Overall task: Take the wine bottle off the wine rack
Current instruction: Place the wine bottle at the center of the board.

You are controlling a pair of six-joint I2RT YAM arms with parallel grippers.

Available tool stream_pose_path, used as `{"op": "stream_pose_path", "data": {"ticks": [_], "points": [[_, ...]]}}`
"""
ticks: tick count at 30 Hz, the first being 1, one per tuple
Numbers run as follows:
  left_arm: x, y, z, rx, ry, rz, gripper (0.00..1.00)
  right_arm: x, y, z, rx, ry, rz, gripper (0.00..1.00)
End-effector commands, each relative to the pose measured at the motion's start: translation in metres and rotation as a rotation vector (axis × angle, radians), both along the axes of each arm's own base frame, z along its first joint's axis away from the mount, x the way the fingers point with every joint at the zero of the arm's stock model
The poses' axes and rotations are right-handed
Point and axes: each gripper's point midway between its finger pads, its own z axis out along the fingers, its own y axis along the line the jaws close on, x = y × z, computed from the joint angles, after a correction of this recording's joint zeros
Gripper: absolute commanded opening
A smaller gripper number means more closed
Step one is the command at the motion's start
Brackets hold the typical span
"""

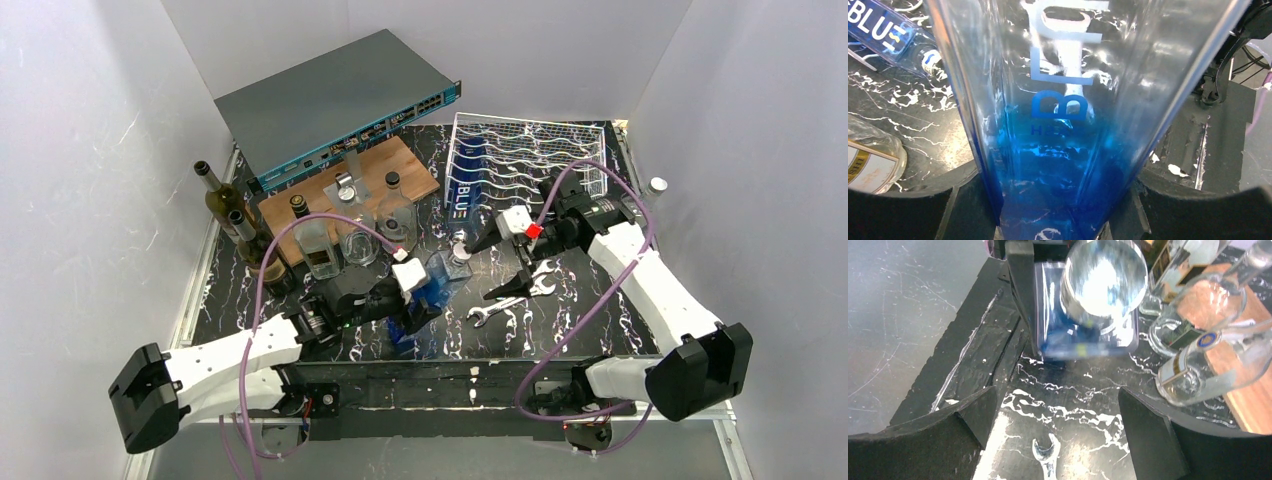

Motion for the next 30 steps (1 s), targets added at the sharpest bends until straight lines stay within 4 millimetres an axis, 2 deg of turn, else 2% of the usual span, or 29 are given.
{"op": "stream_pose_path", "data": {"ticks": [1, 6, 14, 20, 25, 30], "points": [[0.006, -0.026, 0.088, -0.240, -0.111, -0.039, 0.00, 0.001, 0.013, 0.020, 0.059, -0.117, 0.081, 1.00], [0.005, -0.031, 0.090, -0.247, -0.110, -0.053, 0.00, 0.002, 0.028, 0.029, 0.054, -0.074, 0.096, 1.00], [0.010, -0.038, 0.090, -0.244, -0.109, -0.049, 0.00, -0.012, 0.042, 0.029, 0.017, -0.026, 0.119, 1.00], [0.014, -0.046, 0.093, -0.246, -0.115, -0.052, 0.00, -0.013, 0.051, 0.027, 0.006, 0.027, 0.107, 1.00], [0.016, -0.048, 0.097, -0.251, -0.129, -0.052, 0.00, -0.009, 0.053, 0.022, -0.008, 0.052, 0.083, 0.92], [0.014, -0.049, 0.096, -0.255, -0.131, -0.063, 0.00, -0.007, 0.053, 0.018, -0.016, 0.049, 0.070, 0.88]]}}
